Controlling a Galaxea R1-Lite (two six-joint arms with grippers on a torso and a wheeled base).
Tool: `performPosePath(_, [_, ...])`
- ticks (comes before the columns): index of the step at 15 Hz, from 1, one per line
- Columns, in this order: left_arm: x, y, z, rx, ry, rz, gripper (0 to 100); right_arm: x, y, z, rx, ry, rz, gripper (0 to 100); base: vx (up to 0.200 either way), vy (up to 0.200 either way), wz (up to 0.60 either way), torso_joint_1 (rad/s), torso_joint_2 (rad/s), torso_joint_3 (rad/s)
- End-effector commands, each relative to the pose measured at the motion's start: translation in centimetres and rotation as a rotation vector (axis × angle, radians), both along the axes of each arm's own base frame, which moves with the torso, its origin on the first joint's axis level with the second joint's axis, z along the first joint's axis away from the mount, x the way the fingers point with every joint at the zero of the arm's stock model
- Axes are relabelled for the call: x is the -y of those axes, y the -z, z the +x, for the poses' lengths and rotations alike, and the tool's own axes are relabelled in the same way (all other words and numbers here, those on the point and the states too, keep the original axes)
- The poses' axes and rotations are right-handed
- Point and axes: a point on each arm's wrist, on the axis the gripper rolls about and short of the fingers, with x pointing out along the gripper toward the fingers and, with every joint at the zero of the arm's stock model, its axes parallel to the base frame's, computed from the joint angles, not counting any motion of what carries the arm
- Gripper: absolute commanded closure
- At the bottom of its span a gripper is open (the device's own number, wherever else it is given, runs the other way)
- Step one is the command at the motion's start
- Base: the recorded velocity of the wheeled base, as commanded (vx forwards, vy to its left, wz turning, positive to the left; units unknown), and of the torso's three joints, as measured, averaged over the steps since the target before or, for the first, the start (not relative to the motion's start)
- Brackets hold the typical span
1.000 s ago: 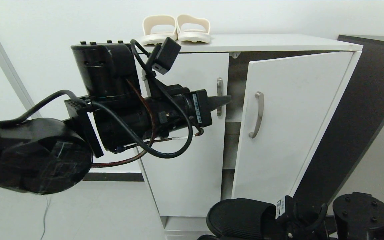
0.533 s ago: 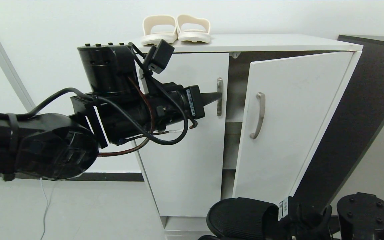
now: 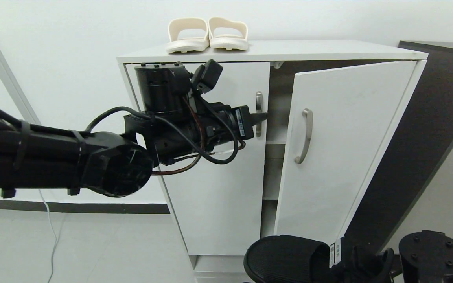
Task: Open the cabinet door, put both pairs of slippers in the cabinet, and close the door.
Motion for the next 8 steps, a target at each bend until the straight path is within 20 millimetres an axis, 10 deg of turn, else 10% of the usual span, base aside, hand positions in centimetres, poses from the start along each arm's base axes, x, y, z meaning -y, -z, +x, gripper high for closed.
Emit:
performPosePath(1, [0.9,0.5,0.7,-0.006,0.01,0.003,100,0.0,0.1,0.0,-0.002,-0.002,-0.002,100,0.0,0.0,0.0,0.0,0.0,0.0])
performPosePath(8, [3.9,1.6,2.0,-0.002,0.049,0.002,100,-0.3,0.5,-0.1,-0.016,-0.014,-0.016,100,0.0,0.0,0.0,0.0,0.0,0.0])
